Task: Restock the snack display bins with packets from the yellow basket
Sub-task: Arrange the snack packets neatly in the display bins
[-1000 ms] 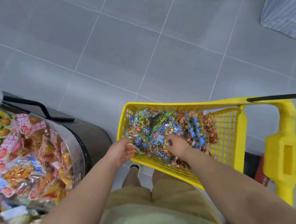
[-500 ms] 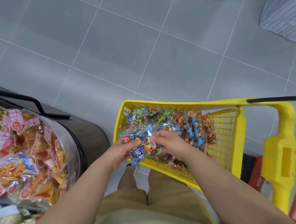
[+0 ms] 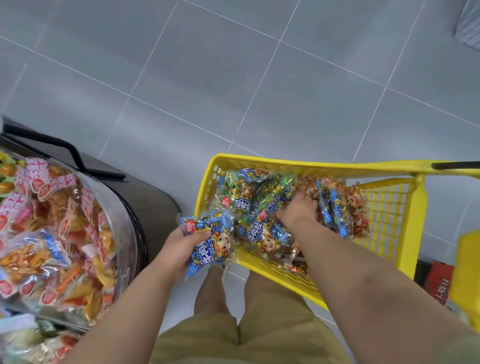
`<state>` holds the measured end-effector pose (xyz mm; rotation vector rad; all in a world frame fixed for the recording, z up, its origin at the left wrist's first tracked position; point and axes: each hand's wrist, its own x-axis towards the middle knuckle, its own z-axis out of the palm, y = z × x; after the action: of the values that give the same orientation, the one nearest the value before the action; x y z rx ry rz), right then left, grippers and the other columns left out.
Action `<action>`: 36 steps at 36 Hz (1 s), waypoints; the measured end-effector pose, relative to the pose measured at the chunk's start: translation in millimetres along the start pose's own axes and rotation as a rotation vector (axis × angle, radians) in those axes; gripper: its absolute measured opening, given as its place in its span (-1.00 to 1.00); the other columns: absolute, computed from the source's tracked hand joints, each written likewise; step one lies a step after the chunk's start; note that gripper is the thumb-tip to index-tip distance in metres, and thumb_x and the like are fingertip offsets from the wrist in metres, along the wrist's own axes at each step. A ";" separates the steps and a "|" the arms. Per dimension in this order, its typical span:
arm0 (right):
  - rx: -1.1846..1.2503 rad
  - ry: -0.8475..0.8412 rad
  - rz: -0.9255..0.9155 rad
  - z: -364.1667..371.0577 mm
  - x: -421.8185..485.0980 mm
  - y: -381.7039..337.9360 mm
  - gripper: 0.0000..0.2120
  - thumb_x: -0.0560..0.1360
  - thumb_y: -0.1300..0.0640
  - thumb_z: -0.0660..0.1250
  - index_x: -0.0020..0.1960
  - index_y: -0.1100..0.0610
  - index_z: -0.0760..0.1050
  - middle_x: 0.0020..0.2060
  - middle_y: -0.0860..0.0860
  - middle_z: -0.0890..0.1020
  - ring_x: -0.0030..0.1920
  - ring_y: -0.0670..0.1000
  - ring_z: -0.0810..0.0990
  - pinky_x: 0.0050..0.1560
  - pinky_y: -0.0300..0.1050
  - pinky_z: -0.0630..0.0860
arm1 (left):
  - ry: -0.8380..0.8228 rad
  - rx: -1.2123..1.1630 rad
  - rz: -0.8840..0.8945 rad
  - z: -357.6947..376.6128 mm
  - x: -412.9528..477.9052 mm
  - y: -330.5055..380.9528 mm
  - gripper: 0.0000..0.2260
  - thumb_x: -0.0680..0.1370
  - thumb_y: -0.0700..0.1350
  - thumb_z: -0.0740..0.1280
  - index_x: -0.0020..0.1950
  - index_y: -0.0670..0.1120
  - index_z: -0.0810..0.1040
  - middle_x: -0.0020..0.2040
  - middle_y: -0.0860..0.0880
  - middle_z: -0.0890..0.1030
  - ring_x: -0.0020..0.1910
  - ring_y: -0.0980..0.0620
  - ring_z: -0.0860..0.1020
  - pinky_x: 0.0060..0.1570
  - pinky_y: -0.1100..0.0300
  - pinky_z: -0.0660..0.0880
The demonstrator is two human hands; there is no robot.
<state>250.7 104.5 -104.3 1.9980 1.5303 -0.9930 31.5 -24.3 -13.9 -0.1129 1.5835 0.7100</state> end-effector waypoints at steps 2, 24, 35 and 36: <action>-0.146 0.048 -0.047 -1.1 -1.3 1.2 -0.19 0.39 -0.19 0.41 0.43 0.24 0.21 0.31 0.17 0.41 0.38 0.18 0.27 0.31 0.05 0.29 | -0.005 -0.009 -0.011 -2.0 -0.4 -2.4 -0.77 0.52 -0.32 0.35 0.17 -0.22 0.52 0.01 -0.25 0.67 -0.07 -0.21 0.67 -0.15 -0.02 0.64; 0.631 -0.061 -0.166 -74.2 -109.4 33.7 -0.26 0.45 -0.09 0.39 0.50 0.10 0.16 0.38 0.03 0.38 0.25 0.04 0.46 0.18 -0.05 0.43 | -0.090 -0.025 0.028 21.7 -1.8 10.1 -0.90 0.58 -0.21 0.32 0.08 -0.16 0.57 -0.11 -0.16 0.71 -0.16 -0.11 0.69 -0.12 0.02 0.63; 0.558 -0.446 -0.322 -15.2 -109.1 -35.3 -0.64 0.44 -0.23 0.33 -0.06 0.06 0.46 -0.16 -0.07 0.51 -0.17 -0.11 0.48 -0.22 -0.15 0.40 | -0.169 -0.097 0.110 25.1 -13.2 11.3 -0.92 0.51 -0.30 0.36 -0.02 -0.19 0.59 -0.19 -0.15 0.71 -0.28 -0.07 0.69 -0.37 0.11 0.61; 0.604 -0.388 -0.270 -13.7 -104.3 -38.2 -0.63 0.45 -0.24 0.31 -0.10 0.08 0.46 -0.21 -0.06 0.52 -0.22 -0.10 0.49 -0.25 -0.15 0.38 | -0.136 -0.090 0.120 23.9 -11.8 10.6 -0.92 0.50 -0.31 0.38 -0.04 -0.18 0.59 -0.20 -0.15 0.71 -0.28 -0.08 0.68 -0.35 0.09 0.62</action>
<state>204.3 58.6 -13.4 1.8079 1.4059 -2.0154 49.1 -7.8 1.7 -0.0348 1.4378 0.8656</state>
